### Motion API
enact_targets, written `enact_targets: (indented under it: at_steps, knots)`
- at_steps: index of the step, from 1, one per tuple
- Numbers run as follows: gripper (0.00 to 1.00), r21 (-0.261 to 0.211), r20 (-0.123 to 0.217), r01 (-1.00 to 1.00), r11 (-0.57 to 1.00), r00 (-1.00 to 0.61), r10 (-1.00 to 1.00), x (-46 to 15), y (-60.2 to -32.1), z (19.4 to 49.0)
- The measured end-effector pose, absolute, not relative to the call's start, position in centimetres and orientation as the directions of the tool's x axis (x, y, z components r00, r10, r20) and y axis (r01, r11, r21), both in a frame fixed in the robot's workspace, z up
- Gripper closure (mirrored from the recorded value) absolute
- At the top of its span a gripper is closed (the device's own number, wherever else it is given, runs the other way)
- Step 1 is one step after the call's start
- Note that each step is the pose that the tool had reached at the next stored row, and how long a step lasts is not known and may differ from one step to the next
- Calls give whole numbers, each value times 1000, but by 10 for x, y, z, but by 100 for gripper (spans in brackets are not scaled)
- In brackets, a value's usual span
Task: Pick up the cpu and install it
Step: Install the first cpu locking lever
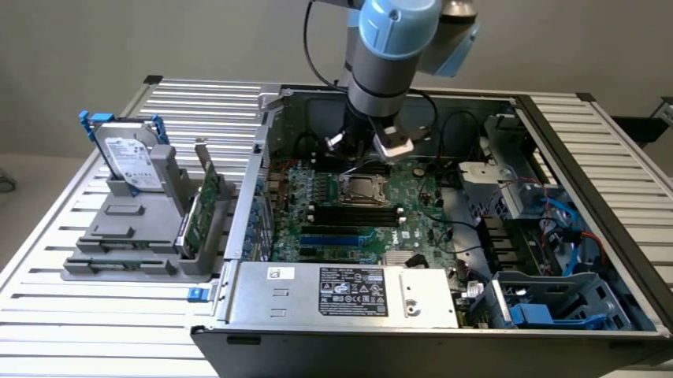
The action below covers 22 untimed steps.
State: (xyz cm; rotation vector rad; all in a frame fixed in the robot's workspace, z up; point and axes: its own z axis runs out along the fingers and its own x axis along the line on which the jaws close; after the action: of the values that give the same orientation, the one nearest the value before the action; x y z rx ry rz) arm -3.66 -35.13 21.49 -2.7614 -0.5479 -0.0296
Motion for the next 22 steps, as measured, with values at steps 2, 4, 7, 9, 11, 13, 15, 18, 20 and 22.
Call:
enact_targets:
  at_steps: [2,4,7,9,11,13,15,18,20,22]
  knots:
    - [89,-310,82,375,-874,926,368,-35,-351,214]
    - [89,-310,82,375,-874,926,368,-34,-352,213]
    - [89,-310,82,375,-874,926,368,-32,-352,211]
    - [89,-310,82,375,-874,926,368,-32,-352,210]
    - [89,-310,82,375,-874,926,368,-31,-352,209]
    - [89,-310,82,375,-874,926,368,-31,-352,207]
    - [89,-310,82,375,-874,926,368,-31,-352,205]
    - [89,-310,82,375,-874,926,368,-30,-352,203]
    - [89,-310,82,375,-874,926,368,-29,-352,202]
    - [89,-310,82,375,-874,926,368,-28,-352,202]
